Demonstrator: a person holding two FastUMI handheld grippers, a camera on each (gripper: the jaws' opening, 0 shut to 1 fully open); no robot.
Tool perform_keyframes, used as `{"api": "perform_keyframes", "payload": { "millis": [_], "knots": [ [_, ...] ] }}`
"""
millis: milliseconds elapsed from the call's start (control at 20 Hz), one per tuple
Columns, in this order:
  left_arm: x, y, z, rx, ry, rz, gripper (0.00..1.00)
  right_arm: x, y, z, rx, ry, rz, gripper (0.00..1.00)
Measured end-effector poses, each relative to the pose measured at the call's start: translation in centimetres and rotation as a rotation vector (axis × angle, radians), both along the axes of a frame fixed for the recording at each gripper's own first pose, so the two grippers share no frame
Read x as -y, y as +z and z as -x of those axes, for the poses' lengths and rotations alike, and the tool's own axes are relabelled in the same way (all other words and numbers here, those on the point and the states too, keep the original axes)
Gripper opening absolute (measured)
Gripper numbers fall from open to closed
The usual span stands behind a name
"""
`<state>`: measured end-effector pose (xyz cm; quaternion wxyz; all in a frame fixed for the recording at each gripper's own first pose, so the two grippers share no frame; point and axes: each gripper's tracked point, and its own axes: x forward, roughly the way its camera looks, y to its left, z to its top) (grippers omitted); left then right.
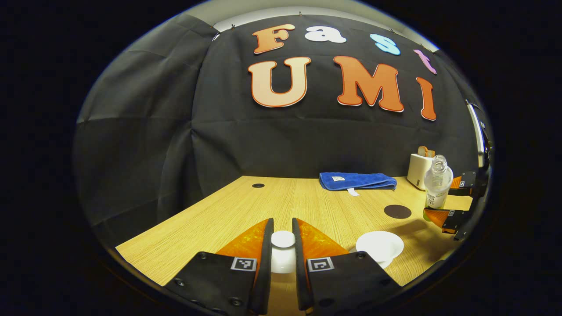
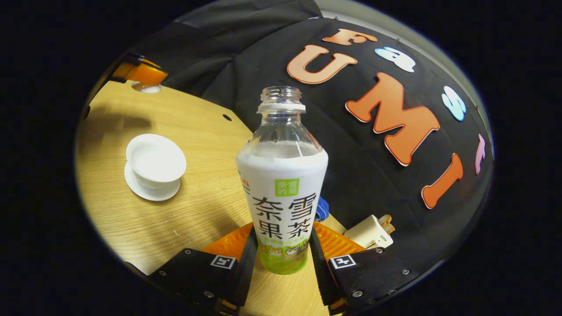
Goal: Open the teacup lid with one hand, grasp the water bottle and pour water into the teacup with the other hand; after pouring, place the water bottle on the coaster and then close the teacup lid.
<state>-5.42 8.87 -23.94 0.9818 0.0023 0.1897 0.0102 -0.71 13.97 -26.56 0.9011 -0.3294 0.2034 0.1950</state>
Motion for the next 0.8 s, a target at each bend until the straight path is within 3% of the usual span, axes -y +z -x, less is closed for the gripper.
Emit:
{"api": "perform_keyframes", "payload": {
  "millis": [100, 500, 800],
  "knots": [
    [-0.6, 0.0, 0.1, 0.001, 0.003, -0.004, 0.28, 0.0, 0.4, -0.7, 0.044, 0.046, 0.106, 0.63],
    [-1.3, -0.7, 0.6, -0.009, 0.004, 0.007, 0.28, -0.5, 2.4, -2.3, 0.203, 0.132, 0.354, 0.63],
    [-1.6, -1.0, 0.9, -0.016, -0.008, 0.005, 0.28, -0.8, 2.7, -2.8, 0.268, 0.191, 0.474, 0.63]
  ]
}}
